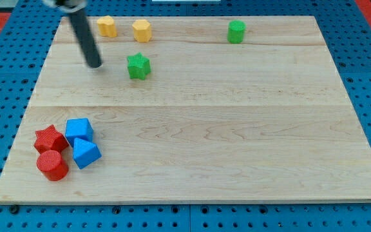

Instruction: Slide the green circle to he green star

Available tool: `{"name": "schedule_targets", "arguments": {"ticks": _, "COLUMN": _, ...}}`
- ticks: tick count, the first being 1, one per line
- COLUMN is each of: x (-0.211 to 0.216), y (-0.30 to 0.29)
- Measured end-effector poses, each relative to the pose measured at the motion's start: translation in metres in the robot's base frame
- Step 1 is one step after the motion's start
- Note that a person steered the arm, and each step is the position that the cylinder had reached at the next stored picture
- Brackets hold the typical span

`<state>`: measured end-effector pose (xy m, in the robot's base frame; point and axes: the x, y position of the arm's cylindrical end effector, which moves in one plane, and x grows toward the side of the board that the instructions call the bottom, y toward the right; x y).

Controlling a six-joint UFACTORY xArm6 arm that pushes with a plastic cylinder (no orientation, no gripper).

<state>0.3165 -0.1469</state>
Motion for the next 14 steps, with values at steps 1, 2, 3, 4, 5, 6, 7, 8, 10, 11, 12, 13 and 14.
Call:
{"name": "schedule_targets", "arguments": {"ticks": 1, "x": 0.006, "y": 0.088}}
{"name": "schedule_targets", "arguments": {"ticks": 2, "x": 0.085, "y": 0.024}}
{"name": "schedule_targets", "arguments": {"ticks": 3, "x": 0.124, "y": -0.017}}
{"name": "schedule_targets", "arguments": {"ticks": 4, "x": 0.121, "y": 0.045}}
{"name": "schedule_targets", "arguments": {"ticks": 5, "x": 0.093, "y": 0.159}}
{"name": "schedule_targets", "arguments": {"ticks": 6, "x": 0.032, "y": 0.282}}
{"name": "schedule_targets", "arguments": {"ticks": 7, "x": -0.052, "y": 0.354}}
{"name": "schedule_targets", "arguments": {"ticks": 8, "x": -0.095, "y": 0.305}}
{"name": "schedule_targets", "arguments": {"ticks": 10, "x": -0.001, "y": 0.164}}
{"name": "schedule_targets", "arguments": {"ticks": 11, "x": 0.007, "y": 0.144}}
{"name": "schedule_targets", "arguments": {"ticks": 12, "x": -0.02, "y": 0.134}}
{"name": "schedule_targets", "arguments": {"ticks": 13, "x": -0.028, "y": 0.137}}
{"name": "schedule_targets", "arguments": {"ticks": 14, "x": 0.024, "y": 0.16}}
